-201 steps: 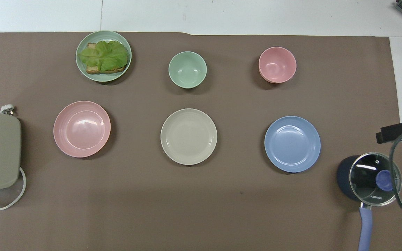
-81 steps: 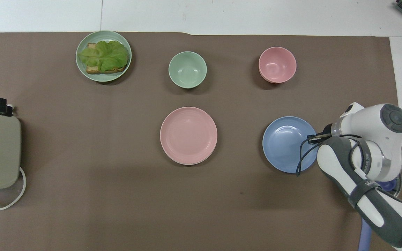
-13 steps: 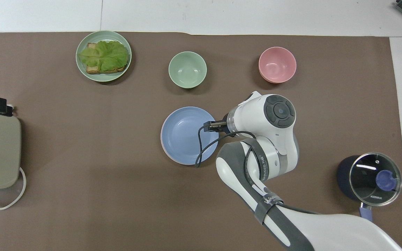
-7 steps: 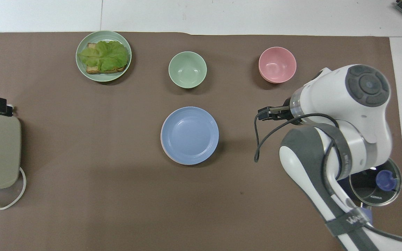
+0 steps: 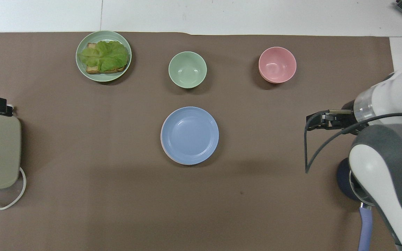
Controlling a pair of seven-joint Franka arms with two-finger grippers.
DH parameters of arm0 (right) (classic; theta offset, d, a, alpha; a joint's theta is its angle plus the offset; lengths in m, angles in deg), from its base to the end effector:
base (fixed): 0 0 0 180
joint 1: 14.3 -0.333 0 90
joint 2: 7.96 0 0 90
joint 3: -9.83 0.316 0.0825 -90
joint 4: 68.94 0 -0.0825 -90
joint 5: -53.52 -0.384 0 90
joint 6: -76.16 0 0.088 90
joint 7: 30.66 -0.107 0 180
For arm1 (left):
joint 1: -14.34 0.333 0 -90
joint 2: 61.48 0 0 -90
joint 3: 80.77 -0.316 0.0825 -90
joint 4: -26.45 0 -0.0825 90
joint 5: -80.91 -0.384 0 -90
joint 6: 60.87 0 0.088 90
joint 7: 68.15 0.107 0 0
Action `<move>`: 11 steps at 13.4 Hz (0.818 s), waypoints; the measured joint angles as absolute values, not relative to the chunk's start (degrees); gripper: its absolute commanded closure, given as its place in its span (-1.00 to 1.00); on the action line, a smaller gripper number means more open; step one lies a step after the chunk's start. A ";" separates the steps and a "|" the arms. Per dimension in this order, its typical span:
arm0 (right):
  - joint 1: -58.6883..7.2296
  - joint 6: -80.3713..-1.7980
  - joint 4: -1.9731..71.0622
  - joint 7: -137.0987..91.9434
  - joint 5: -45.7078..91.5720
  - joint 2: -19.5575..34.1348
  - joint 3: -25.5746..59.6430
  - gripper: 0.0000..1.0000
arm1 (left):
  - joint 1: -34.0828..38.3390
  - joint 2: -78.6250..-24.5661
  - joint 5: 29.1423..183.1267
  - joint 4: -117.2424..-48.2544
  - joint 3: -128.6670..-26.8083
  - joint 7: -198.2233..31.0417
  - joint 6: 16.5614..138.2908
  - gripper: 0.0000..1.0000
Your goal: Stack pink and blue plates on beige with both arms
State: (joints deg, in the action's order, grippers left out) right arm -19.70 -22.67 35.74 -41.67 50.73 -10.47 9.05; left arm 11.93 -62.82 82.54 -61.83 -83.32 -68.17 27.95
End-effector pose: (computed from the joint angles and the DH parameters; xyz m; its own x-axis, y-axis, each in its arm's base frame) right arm 0.5409 0.0481 0.5402 0.9907 -0.1186 -0.0666 -0.1212 -0.9920 -0.0361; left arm 0.5456 -0.0014 0.6497 0.9995 0.0022 0.0328 0.0013 -0.9996 0.0295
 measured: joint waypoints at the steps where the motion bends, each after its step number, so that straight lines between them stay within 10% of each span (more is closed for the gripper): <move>1: -18.32 -21.40 35.75 -40.38 50.73 -10.94 9.05 -1.00 | 11.93 -62.82 82.54 -61.83 -83.32 -68.17 27.95 -1.00; 11: -10.98 -15.64 30.83 -30.84 52.45 -13.35 8.69 -1.00 | 11.93 -62.82 82.54 -61.83 -83.32 -68.17 27.95 -1.00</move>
State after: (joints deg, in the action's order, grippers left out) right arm -10.98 -15.64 30.83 -30.84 52.45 -13.35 8.69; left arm 11.93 -62.82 82.54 -61.83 -83.32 -68.17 27.95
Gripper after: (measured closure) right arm 0.000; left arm 0.000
